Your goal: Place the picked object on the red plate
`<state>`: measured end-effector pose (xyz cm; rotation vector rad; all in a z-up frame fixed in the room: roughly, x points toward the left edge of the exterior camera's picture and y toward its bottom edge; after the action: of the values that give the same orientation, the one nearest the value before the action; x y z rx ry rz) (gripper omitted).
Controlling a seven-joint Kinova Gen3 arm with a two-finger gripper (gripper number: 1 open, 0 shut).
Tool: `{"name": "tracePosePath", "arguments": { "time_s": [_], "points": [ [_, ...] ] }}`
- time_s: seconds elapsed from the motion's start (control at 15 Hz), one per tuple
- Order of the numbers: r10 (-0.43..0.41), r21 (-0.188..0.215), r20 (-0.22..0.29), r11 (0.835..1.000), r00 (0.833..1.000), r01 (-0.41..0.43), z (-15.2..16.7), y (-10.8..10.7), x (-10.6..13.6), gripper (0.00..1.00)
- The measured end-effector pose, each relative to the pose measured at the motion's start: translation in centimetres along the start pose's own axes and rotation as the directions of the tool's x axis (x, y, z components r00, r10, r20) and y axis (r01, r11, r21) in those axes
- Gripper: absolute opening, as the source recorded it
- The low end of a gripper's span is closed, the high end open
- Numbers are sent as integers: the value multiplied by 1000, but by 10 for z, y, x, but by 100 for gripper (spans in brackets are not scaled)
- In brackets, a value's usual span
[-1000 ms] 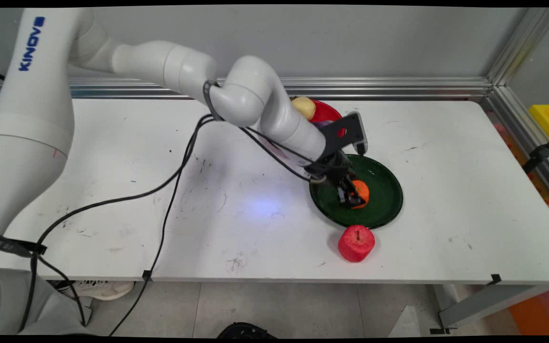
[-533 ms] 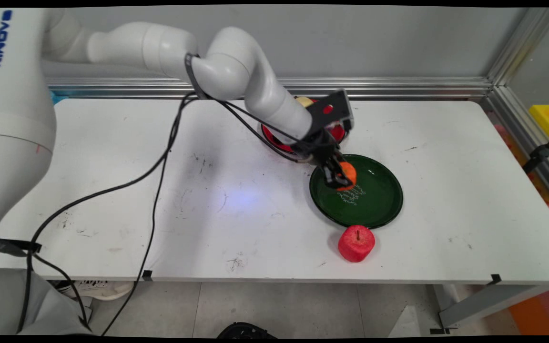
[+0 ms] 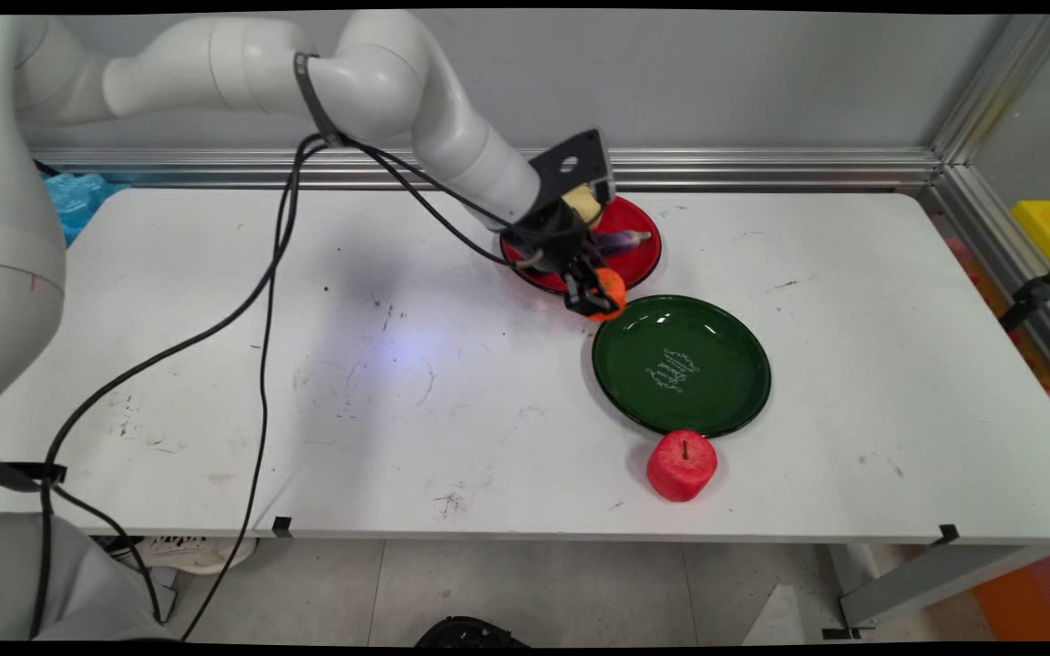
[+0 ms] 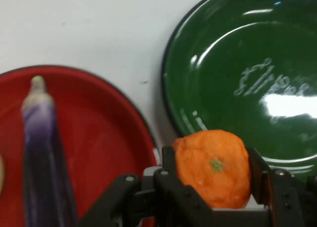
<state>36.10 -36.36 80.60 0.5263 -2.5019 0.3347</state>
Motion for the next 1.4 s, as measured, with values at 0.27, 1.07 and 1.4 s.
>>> {"name": "tracePosePath", "arguments": {
  "time_s": [0.27,1.07,1.4],
  "points": [
    [1,29,1,1000,1000,-1,-4,-23,-14,0],
    [-24,80,-35,996,999,27,20,-58,-35,0],
    [-41,89,-51,995,998,46,34,-63,-41,0]
  ]
}}
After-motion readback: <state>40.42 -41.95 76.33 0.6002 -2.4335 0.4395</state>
